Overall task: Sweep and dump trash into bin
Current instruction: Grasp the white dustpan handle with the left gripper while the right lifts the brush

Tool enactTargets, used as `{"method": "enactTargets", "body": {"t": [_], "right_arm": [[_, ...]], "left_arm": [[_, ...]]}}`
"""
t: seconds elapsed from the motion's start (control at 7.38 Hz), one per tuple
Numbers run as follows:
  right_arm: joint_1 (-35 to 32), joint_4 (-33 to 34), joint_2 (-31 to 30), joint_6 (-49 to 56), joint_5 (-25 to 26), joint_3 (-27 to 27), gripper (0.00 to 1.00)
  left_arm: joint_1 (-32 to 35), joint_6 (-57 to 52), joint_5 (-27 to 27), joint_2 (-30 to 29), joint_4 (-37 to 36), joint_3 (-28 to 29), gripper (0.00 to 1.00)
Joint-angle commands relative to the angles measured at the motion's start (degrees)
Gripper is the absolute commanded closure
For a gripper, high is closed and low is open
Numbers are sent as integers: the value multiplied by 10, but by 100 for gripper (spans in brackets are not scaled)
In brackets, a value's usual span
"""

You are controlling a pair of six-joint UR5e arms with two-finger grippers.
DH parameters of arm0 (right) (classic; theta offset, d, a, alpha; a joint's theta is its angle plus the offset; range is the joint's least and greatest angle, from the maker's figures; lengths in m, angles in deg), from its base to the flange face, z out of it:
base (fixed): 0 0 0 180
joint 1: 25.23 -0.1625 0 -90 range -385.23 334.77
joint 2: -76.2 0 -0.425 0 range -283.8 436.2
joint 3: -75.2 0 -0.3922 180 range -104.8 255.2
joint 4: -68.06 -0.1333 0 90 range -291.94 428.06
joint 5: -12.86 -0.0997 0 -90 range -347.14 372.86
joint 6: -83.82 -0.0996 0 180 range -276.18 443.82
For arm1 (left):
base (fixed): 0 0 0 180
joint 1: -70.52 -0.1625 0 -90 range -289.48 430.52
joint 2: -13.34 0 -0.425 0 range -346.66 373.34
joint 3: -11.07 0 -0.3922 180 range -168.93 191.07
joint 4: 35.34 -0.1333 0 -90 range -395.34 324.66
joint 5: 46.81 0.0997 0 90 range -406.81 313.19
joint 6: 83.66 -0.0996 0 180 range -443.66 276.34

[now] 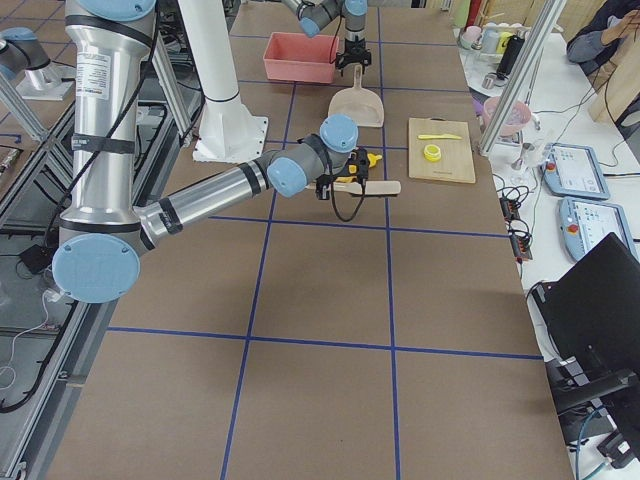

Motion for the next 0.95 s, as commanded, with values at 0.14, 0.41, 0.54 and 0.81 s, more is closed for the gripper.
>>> {"method": "enactTargets", "body": {"t": [0.14,0.41,0.54,0.81], "right_arm": [[63,-180,3,-82,32,-49,100],[132,-295,13,-185,91,-84,100],[182,-344,28,-254,135,-99,100],[207,-430,61,-329,151,-169,100]], "left_arm": [[-11,0,-1,-5,38,41,2],[-12,0,-1,-14,77,78,2],[-12,0,-1,-16,77,80,2],[-12,0,-5,-14,82,79,44]]}}
